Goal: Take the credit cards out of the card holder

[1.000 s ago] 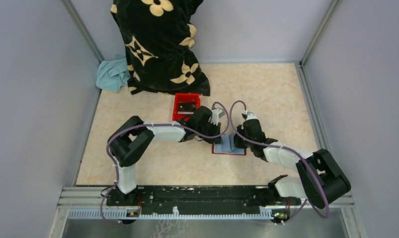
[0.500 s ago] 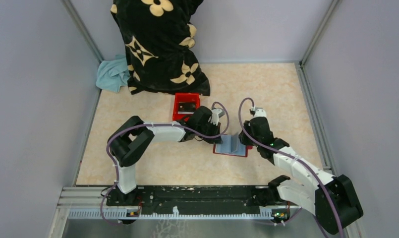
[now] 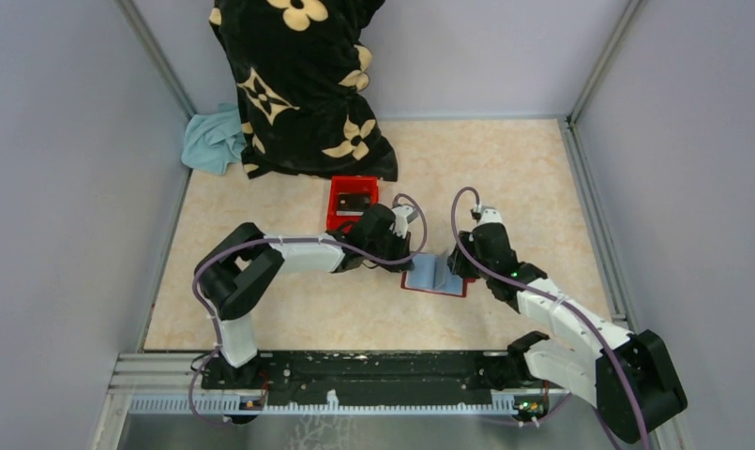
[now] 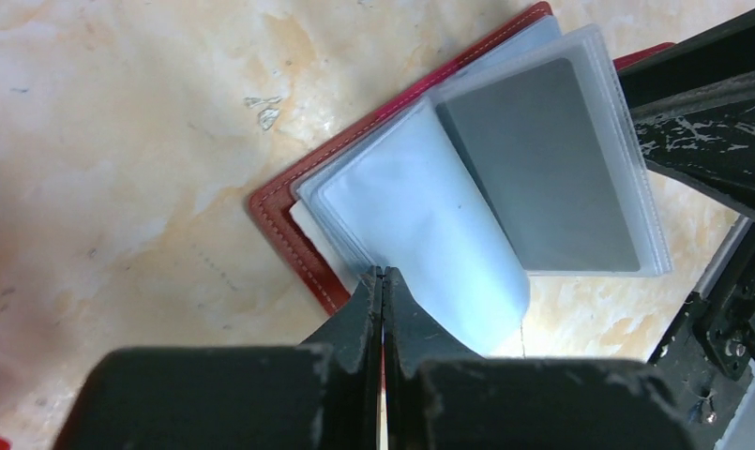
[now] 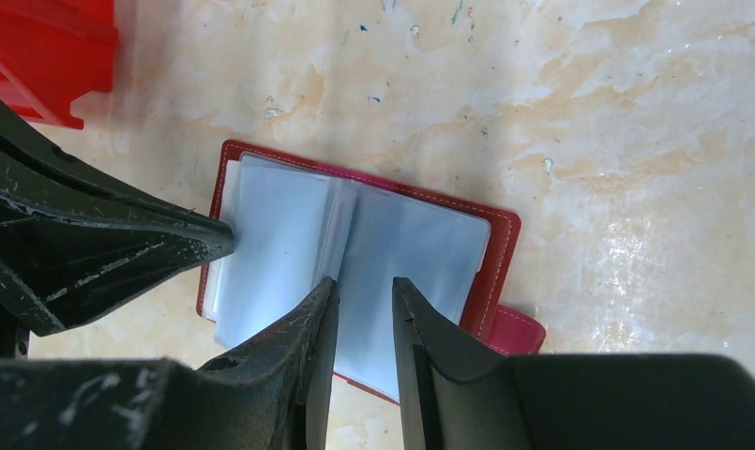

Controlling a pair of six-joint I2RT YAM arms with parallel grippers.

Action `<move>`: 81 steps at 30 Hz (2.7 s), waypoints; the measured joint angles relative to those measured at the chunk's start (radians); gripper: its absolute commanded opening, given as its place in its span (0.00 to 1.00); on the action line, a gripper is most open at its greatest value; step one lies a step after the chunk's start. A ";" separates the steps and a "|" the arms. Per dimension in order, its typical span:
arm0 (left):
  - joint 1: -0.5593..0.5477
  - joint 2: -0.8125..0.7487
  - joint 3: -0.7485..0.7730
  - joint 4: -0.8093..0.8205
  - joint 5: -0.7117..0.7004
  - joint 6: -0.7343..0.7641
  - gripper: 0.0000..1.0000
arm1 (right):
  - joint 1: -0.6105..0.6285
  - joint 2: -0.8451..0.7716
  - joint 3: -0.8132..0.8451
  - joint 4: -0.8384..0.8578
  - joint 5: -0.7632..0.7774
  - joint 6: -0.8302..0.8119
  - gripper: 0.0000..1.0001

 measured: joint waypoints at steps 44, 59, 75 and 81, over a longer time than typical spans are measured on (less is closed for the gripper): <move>-0.083 0.081 0.004 0.154 0.096 0.023 0.06 | 0.000 0.012 -0.006 0.079 -0.099 0.026 0.28; -0.068 0.089 0.035 0.106 0.091 0.026 0.05 | 0.000 -0.014 -0.006 0.103 -0.139 0.037 0.49; -0.068 0.089 0.035 0.106 0.092 0.026 0.05 | 0.008 0.112 -0.006 0.165 -0.142 0.047 0.49; -0.068 0.089 0.035 0.106 0.091 0.026 0.05 | 0.009 0.115 -0.005 0.160 -0.116 0.044 0.47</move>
